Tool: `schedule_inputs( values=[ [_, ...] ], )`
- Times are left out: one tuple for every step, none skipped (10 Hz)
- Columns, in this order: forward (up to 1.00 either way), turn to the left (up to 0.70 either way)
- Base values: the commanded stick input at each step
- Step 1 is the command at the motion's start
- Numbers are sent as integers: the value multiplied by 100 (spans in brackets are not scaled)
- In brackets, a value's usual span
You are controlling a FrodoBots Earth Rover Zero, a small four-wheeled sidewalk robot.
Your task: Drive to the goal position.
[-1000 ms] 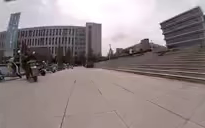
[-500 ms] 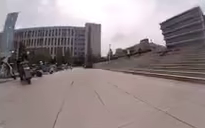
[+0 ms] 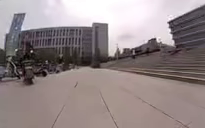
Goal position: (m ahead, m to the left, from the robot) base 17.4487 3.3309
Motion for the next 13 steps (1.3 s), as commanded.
schedule_inputs(
  values=[
    [70,15],
    [70,15],
    [70,15],
    [70,15],
    [70,5],
    [70,1],
    [70,1],
    [70,1],
    [70,1],
    [70,1],
    [70,1],
    [70,1],
    [70,2]
  ],
)
